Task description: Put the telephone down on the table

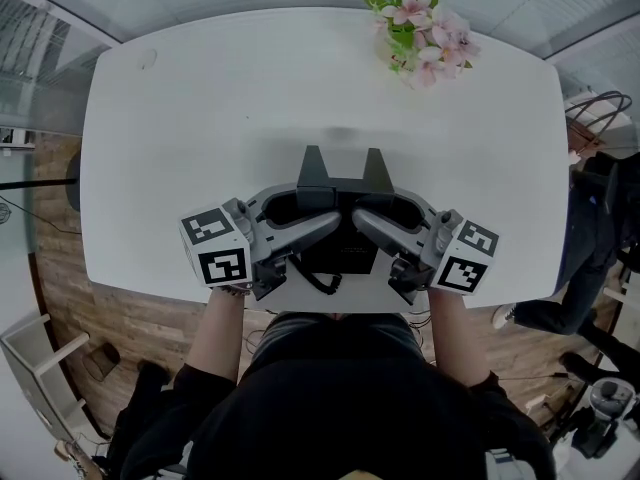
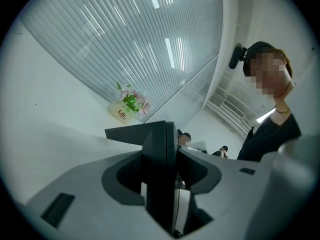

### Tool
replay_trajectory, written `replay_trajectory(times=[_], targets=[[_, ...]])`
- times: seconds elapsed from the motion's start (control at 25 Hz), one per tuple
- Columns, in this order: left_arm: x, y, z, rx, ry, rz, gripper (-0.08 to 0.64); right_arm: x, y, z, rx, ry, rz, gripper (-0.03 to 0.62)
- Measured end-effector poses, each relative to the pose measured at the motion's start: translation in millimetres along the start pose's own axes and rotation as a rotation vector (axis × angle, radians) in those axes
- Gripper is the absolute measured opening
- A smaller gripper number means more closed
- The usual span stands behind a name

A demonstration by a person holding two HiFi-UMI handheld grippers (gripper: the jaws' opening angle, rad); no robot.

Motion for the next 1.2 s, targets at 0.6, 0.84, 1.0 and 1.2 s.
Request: replay_trajectory(times=[0.6,0.84,1.0,1.2], targets=[[14,-6,-1,0.002,0.072,0.007,0.207,-18,-3,-2,0.003,-0.086,-0.008,0.195],[22,-8,-1,-0.009,0.111,0.004,0.206,-26,-6,-3,0.013,-0.123,-0.006,0.192],[24,-9,-2,-0.006,0.126,0.012,0.206,-28,-7,-4,0.011,-0.140,-0.006,0.192],[28,-9,-2,-0.020,0.144,0.007,0.206,-31,-8,-4,0.010,-0.158,-0.006,0.190]])
Point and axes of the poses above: the fingertips, and each gripper's own axes: y backward along the fingers, x to its left, z out of its top, the point moved 1 cm from there along y, backward along the fingers, and after that the axes turned 1 degree about -y, right-handed, at the moved point
